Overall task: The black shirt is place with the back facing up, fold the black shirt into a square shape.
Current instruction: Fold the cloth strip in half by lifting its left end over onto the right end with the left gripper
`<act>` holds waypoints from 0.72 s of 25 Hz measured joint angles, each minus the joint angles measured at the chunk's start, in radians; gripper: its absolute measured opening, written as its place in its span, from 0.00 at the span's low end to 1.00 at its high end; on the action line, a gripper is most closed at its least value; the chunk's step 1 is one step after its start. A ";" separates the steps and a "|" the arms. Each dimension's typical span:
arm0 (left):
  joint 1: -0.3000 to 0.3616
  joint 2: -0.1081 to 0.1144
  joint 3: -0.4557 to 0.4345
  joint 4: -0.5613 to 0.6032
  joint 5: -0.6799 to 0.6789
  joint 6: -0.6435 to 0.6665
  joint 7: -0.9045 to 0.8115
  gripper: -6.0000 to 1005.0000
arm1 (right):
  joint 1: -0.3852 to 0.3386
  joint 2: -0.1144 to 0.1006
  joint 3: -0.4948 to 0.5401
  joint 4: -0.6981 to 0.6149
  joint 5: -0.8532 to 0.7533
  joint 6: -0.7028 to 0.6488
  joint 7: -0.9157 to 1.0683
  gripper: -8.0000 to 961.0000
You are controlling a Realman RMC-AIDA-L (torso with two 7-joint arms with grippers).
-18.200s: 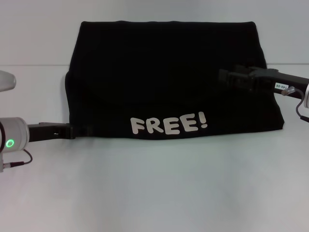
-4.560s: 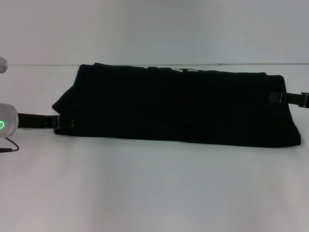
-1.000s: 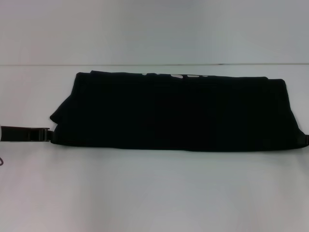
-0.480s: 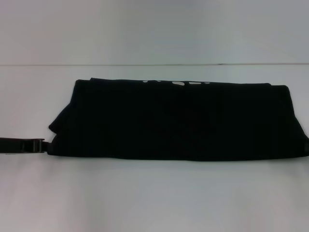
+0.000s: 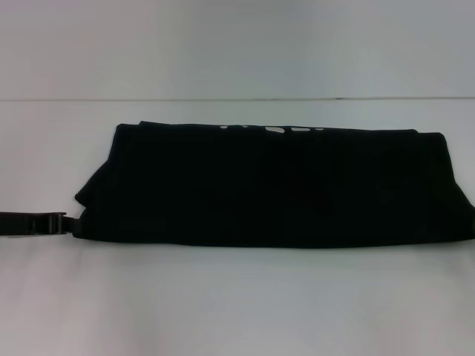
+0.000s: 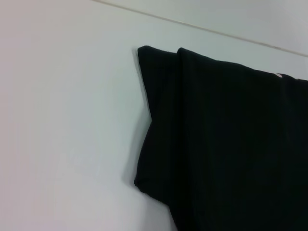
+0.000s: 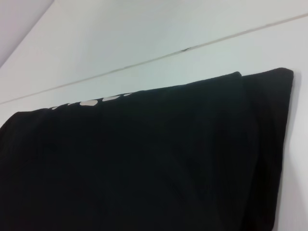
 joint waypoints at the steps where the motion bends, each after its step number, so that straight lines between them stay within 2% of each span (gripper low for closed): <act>1: -0.002 0.001 0.000 -0.002 0.000 0.001 0.000 0.01 | 0.000 0.000 0.000 0.000 0.000 0.000 0.000 0.04; 5: -0.010 0.005 0.001 -0.009 0.001 0.017 0.000 0.01 | -0.002 -0.005 0.006 0.000 -0.001 -0.011 0.004 0.05; 9: -0.035 0.021 0.002 -0.047 0.007 0.054 0.006 0.01 | -0.005 -0.009 0.028 0.000 0.002 -0.014 0.010 0.05; 11: -0.044 0.025 0.000 -0.058 0.008 0.057 0.008 0.01 | -0.003 -0.010 0.053 -0.009 0.003 -0.021 0.010 0.14; 14: -0.050 0.026 0.000 -0.053 0.008 0.048 -0.001 0.12 | -0.002 -0.006 0.098 -0.038 0.024 -0.052 0.003 0.28; 18: -0.056 0.035 -0.005 -0.020 0.017 0.055 -0.040 0.20 | -0.002 0.000 0.118 -0.053 0.103 -0.119 -0.033 0.44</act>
